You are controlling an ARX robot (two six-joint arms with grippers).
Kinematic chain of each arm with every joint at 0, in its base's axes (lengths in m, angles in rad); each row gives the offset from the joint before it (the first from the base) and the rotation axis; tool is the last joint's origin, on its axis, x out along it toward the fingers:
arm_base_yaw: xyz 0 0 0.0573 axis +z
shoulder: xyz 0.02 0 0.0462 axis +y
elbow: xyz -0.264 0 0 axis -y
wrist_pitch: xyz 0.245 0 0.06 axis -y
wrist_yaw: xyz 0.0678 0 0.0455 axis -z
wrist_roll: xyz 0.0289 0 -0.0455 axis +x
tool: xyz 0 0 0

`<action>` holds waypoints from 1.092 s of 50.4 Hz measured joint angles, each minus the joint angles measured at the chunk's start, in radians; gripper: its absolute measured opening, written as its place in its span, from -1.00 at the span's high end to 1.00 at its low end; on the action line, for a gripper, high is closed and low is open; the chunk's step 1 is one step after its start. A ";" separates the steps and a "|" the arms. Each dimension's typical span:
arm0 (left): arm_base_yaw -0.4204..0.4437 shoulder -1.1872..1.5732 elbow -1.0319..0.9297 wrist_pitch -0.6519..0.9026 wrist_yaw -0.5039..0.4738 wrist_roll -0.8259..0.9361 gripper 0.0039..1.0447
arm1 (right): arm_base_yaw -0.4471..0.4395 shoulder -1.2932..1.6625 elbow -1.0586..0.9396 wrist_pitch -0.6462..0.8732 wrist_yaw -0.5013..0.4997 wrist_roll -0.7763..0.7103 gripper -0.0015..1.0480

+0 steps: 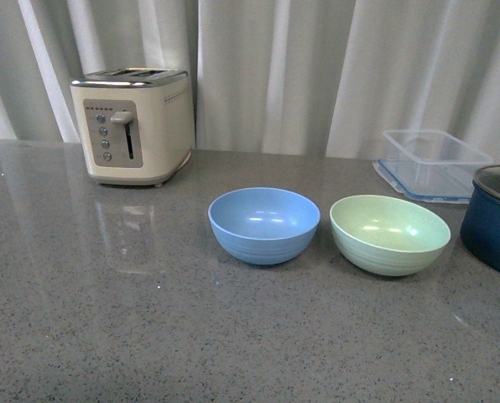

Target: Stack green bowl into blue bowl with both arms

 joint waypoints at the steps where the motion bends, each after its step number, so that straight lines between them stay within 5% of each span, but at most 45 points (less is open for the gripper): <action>1: 0.000 0.000 0.000 0.000 0.000 0.000 -0.05 | 0.000 0.000 0.000 0.000 0.000 0.000 -0.81; 12: 0.000 0.000 0.000 0.000 0.000 0.000 -0.91 | 0.000 0.000 0.000 0.000 0.000 0.000 -0.81; 20: 0.000 0.000 0.000 0.000 0.000 0.002 -0.88 | -0.013 0.020 0.014 -0.041 -0.058 0.013 -0.81; 34: 0.000 -0.001 0.000 0.000 0.000 0.002 -0.88 | 0.012 0.696 0.306 0.021 -0.236 0.192 -0.81; 55: 0.000 -0.001 0.000 0.000 0.000 0.002 -0.88 | 0.084 1.500 0.927 -0.088 -0.033 0.353 -0.81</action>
